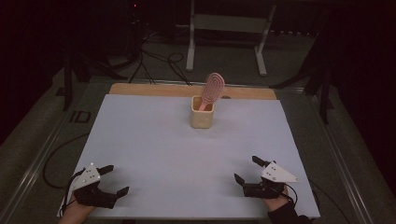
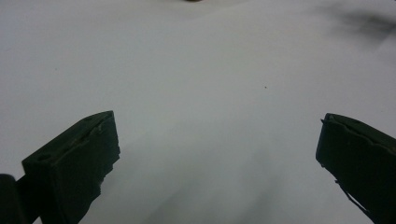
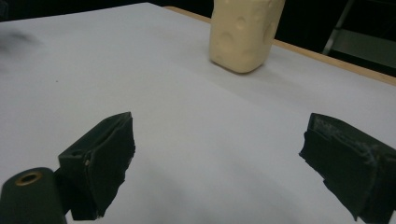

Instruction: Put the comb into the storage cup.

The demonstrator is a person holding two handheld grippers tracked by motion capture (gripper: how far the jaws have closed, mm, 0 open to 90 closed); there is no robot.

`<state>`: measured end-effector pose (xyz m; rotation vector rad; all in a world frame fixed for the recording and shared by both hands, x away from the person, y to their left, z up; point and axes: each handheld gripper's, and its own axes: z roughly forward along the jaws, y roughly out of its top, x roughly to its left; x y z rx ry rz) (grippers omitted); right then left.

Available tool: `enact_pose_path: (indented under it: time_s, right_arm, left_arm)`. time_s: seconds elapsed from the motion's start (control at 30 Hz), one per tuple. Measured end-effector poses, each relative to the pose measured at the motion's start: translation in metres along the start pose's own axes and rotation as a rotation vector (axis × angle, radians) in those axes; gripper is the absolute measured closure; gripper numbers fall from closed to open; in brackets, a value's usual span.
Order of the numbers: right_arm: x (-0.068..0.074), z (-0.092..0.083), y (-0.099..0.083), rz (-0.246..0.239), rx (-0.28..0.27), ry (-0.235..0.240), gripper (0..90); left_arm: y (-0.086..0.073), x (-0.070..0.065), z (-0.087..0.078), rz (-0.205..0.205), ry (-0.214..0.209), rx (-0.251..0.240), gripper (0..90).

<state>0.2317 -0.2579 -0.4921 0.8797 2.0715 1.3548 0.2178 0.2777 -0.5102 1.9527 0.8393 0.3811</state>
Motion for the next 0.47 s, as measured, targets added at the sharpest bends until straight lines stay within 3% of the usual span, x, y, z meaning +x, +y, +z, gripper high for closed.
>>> enact_pose_path:
  time_s: [0.1, 0.47]
  right_arm:
    - [-0.0004, 0.0004, -0.0001, 0.003, 0.0, -0.002, 9.2]
    - [-0.0003, 0.0015, -0.0009, 0.002, 0.01, 0.001, 9.3]
  left_arm:
    - [0.0012, -0.0019, -0.0002, 0.005, 0.025, -0.01, 0.0]
    - [0.0025, -0.0039, 0.0013, 0.016, 0.024, -0.008, 0.0]
